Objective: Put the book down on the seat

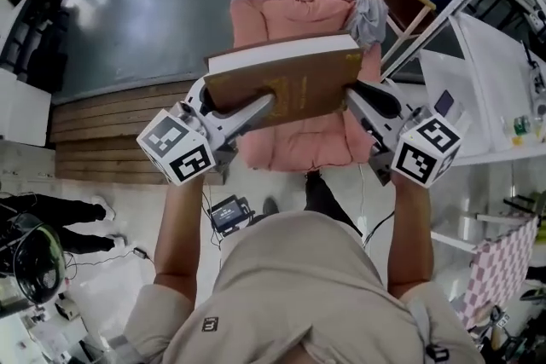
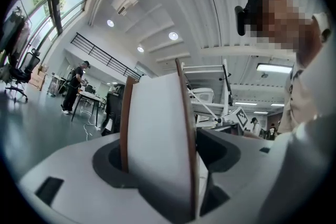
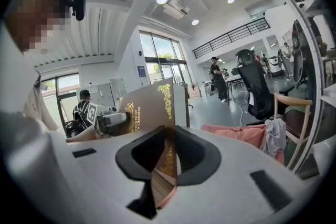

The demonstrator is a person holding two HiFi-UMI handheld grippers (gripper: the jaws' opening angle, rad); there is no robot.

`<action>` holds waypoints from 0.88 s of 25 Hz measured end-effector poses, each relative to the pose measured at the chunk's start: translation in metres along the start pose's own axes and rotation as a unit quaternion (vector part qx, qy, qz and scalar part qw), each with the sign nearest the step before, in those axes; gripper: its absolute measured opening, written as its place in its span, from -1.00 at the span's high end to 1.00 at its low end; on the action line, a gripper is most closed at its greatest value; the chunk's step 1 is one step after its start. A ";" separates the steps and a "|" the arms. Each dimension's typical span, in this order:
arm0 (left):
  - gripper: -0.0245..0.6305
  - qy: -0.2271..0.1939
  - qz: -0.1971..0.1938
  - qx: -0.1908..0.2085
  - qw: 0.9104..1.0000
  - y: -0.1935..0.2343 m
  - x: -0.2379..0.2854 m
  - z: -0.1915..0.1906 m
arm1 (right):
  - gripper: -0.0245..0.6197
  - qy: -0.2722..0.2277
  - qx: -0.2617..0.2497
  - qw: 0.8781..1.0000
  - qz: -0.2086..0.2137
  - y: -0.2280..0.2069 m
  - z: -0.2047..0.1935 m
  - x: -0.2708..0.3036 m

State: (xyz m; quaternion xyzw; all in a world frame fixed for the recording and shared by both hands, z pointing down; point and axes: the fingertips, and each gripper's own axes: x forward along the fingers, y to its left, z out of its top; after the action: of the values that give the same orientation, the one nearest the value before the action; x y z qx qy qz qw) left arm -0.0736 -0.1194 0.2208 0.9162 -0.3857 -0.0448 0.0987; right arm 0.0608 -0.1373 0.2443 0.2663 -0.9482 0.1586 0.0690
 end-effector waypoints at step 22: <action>-0.19 0.019 0.177 -0.050 0.983 0.204 0.002 -0.077 | 0.80 0.110 0.036 0.985 0.127 -0.087 -0.050 0.213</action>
State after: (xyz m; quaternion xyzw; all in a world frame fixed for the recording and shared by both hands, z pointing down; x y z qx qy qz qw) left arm -0.2023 -0.2491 0.3403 0.8281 -0.5370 -0.0283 0.1585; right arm -0.0722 -0.2939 0.3599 0.1274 -0.9545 0.2286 0.1428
